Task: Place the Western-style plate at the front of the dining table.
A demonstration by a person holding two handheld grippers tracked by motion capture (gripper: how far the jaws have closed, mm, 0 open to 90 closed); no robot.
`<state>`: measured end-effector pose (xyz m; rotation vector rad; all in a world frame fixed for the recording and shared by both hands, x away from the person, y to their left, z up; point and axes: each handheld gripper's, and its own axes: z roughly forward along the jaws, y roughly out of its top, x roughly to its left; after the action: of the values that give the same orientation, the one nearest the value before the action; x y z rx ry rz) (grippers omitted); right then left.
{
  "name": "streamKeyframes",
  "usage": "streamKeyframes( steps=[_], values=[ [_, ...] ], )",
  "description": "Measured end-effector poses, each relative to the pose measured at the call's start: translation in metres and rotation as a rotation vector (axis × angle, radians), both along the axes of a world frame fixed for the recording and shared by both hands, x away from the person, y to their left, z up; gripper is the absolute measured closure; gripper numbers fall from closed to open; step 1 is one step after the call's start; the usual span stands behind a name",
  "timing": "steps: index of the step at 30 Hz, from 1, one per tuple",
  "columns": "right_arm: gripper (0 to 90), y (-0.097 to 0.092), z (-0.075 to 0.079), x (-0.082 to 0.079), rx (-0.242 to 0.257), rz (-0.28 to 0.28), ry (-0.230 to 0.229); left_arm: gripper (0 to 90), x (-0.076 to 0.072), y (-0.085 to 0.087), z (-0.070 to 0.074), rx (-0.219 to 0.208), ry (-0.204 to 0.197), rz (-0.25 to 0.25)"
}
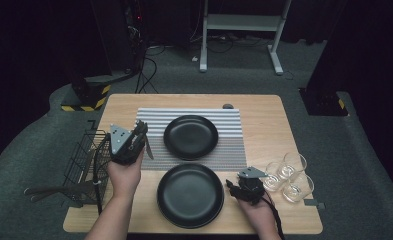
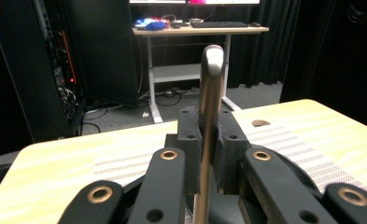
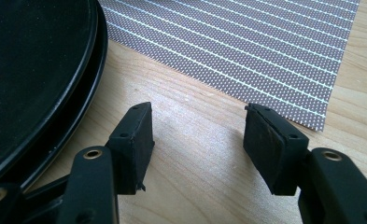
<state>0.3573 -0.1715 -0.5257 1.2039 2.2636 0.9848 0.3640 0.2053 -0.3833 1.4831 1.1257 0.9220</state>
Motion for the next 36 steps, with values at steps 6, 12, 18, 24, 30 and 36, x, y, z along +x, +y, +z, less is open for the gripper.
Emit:
streamKeyframes(
  steps=[6, 12, 18, 24, 30, 36],
  values=[
    [42.2, 0.000, 0.000, -0.001, -0.003, 0.001, 0.001, 82.8, 0.006, -0.004, -0.003, 0.003, 0.035, 0.001],
    [42.2, 0.000, 0.000, -0.001, -0.002, 0.003, 0.000, 82.8, 0.014, -0.005, -0.008, 0.020, 0.074, 0.006],
    [42.3, 0.000, 0.000, -0.001, 0.000, 0.002, 0.003, 82.8, 0.018, 0.003, -0.011, 0.004, 0.096, 0.030],
    [42.1, 0.000, 0.000, -0.001, 0.000, 0.002, 0.004, 82.8, 0.016, 0.003, -0.012, -0.004, 0.109, 0.022],
    [42.1, -0.001, 0.000, -0.001, 0.007, 0.003, 0.005, 82.8, 0.020, 0.007, -0.013, -0.006, 0.131, 0.034],
    [42.2, 0.000, 0.000, -0.001, 0.005, 0.003, 0.005, 82.7, 0.020, 0.006, -0.016, -0.012, 0.116, 0.034]
  ],
)
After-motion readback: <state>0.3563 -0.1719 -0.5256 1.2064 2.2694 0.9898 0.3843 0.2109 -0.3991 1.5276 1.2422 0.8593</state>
